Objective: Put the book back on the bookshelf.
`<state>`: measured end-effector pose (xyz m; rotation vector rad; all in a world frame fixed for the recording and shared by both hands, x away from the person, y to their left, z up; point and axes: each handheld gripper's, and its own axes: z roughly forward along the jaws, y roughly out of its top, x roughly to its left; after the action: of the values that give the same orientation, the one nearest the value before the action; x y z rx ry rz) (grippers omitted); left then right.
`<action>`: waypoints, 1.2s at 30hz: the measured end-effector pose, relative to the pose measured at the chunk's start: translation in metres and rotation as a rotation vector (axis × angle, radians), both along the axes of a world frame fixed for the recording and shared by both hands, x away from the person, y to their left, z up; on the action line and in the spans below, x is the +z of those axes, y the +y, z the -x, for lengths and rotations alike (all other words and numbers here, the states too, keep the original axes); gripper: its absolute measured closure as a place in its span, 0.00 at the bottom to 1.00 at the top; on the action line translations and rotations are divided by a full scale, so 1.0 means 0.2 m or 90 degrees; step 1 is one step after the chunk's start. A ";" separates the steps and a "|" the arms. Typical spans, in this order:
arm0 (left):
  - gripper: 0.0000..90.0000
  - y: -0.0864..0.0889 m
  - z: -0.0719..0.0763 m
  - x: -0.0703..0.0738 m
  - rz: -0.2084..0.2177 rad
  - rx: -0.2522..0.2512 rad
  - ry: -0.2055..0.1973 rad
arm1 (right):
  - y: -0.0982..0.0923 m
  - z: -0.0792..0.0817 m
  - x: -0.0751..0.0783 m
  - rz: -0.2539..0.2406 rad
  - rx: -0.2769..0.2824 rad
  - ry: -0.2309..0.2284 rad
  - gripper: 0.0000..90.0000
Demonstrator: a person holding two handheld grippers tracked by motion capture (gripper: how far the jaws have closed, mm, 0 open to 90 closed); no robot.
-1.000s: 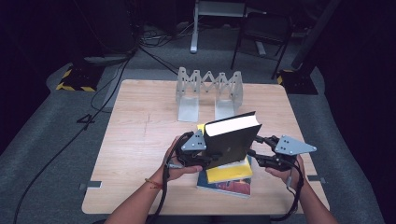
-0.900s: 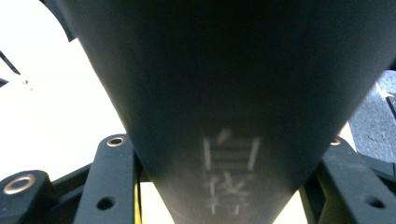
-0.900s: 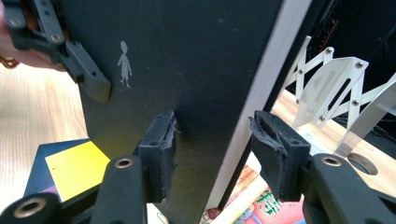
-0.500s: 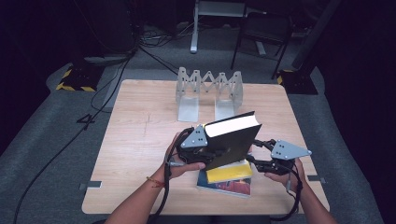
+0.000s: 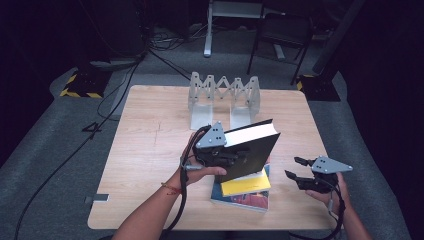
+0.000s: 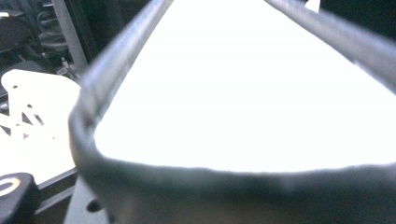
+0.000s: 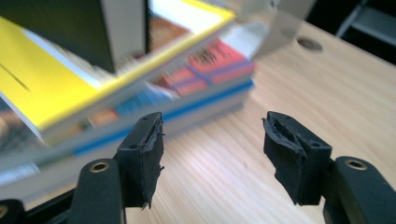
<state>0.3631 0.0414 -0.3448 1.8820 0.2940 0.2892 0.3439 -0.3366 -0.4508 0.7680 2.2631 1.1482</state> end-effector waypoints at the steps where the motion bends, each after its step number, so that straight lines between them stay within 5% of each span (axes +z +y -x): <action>1: 0.47 0.00 0.00 0.01 0.001 0.001 -0.001 | 0.00 0.00 0.00 0.000 0.000 0.000 0.43; 10: 0.46 -0.02 -0.02 0.04 -0.012 0.005 0.012 | -0.06 -0.05 -0.07 -0.004 -0.029 0.034 0.41; 23: 0.55 -0.01 -0.03 0.06 0.024 0.003 0.029 | -0.08 -0.08 -0.20 0.037 -0.024 0.096 0.38; 36: 0.57 -0.10 -0.03 0.17 -0.031 0.035 -0.026 | -0.05 -0.08 -0.22 0.053 -0.017 0.105 0.37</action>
<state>0.3697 0.0219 -0.3105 1.9162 0.3145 0.3748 0.3608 -0.3466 -0.4941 0.8870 2.4110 1.0038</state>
